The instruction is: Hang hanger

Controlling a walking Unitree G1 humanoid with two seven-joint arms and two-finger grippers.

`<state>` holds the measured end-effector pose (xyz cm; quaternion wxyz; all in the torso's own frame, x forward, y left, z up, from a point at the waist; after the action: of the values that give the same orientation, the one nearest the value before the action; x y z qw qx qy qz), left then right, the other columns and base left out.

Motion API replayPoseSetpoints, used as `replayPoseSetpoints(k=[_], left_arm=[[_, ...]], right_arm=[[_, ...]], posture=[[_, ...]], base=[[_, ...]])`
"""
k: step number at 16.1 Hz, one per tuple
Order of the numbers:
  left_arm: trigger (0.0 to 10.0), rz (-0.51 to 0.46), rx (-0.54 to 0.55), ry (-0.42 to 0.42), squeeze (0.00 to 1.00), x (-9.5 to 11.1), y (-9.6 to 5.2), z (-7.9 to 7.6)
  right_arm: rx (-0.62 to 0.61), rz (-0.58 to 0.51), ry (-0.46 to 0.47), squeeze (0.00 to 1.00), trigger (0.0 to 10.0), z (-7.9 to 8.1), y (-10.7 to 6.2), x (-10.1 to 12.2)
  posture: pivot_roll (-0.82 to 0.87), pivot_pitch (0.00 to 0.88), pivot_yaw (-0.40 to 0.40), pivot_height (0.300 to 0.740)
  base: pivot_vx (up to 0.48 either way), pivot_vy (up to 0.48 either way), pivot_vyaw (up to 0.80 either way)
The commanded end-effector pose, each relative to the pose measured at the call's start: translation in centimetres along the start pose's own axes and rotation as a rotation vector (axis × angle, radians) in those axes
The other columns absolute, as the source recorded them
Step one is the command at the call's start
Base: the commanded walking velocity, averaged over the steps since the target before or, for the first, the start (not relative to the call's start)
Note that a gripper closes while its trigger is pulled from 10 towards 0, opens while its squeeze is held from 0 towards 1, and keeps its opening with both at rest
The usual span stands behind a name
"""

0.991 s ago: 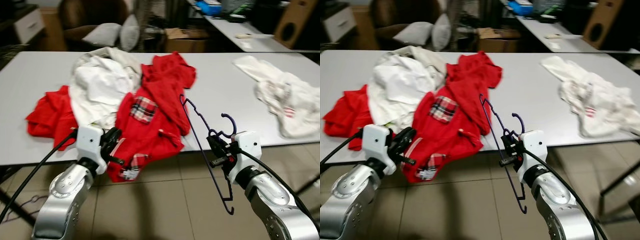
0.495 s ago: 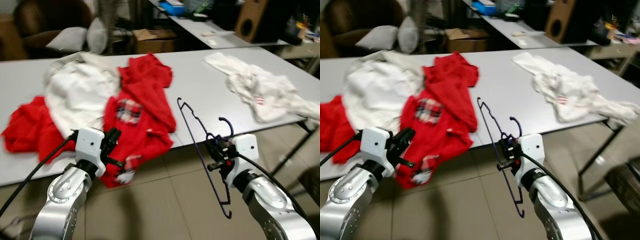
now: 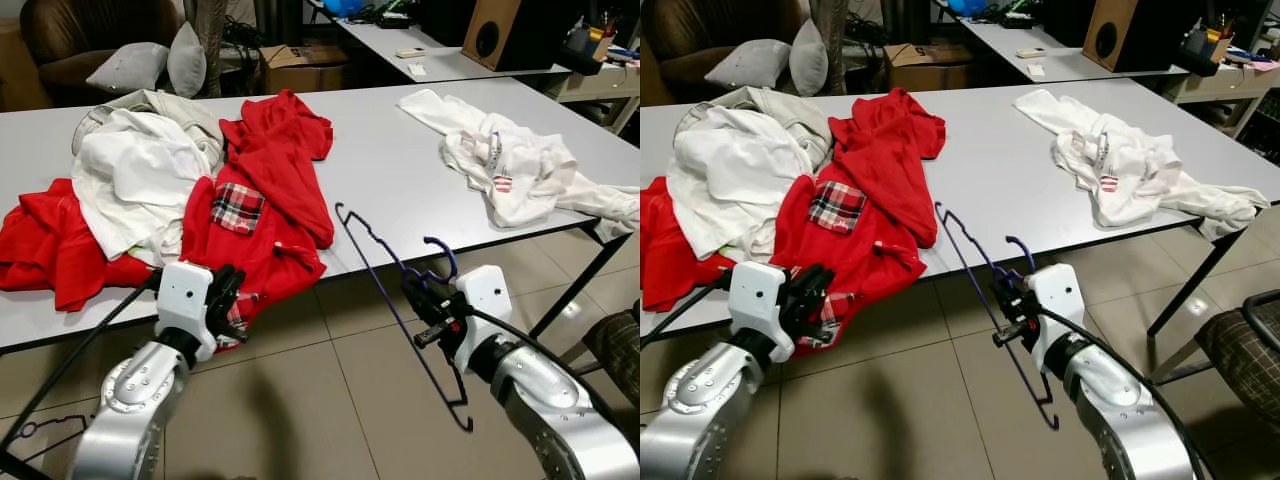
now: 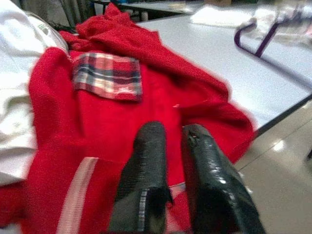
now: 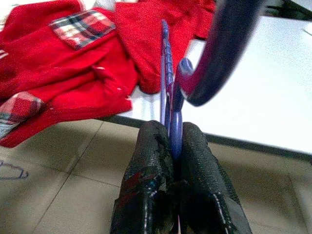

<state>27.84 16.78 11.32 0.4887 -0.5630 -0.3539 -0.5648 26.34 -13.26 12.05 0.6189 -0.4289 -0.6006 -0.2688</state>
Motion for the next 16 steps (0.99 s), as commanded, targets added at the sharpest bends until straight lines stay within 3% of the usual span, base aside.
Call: replayPoseSetpoints(k=[1,3,4,10,11,15,16], left_arm=[[10.0,0.027,-0.001,0.096,1.0,-0.3,0.4,0.2],[10.0,0.045,0.023,0.206,1.0,-0.5,0.8,1.0],[10.0,0.057,0.02,0.219,1.0,-0.7,0.9,1.2],[10.0,0.103,-0.075,0.111,1.0,-2.0,0.9,-0.4],[10.0,0.13,-0.08,0.141,0.0,-2.5,1.0,-0.4],[10.0,0.233,-0.06,0.332,0.0,-4.4,1.9,1.0],[10.0,0.251,-0.056,0.326,0.0,-4.7,2.1,1.2]], right_arm=[[0.035,-0.005,-0.042,0.0,10.0,0.0,0.1,0.3],[0.101,0.003,-0.088,0.0,10.0,0.3,-0.2,0.3],[0.143,0.007,-0.108,0.0,10.0,0.6,-0.4,0.3],[0.304,0.066,-0.181,0.0,10.0,0.7,-1.5,-0.1],[0.317,0.08,-0.198,0.0,10.0,0.4,-1.6,-0.1],[0.4,0.116,-0.251,0.0,10.0,0.5,-2.4,-0.3],[0.419,0.126,-0.245,0.0,10.0,0.6,-2.6,-0.3]], posture=[[0.07,0.0,-0.035,0.74],[0.06,0.003,-0.038,0.74],[0.06,0.006,-0.04,0.74],[0.05,0.008,-0.048,0.74],[0.05,0.008,-0.053,0.74],[0.05,0.005,-0.053,0.74],[0.04,0.004,-0.05,0.74]], base=[[0.0,0.0,0.0],[0.0,0.0,0.0],[0.0,0.0,0.0],[0.0,0.0,0.0],[0.0,0.0,0.0],[0.0,0.0,0.0],[0.0,0.0,0.0]])
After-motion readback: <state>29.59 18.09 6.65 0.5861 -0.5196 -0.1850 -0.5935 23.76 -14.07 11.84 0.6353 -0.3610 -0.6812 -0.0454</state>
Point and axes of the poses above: a point about 5 cm out from each wrist's last joint towards the gripper, its own y axis pointing out of the wrist towards the gripper, its own x axis along the axis of the wrist's last joint, z = x × y, the point moved 4 cm from there along y, pointing out of the wrist towards the gripper, and after that the axes turned 3 degrees about -y, right-handed, at the moved point
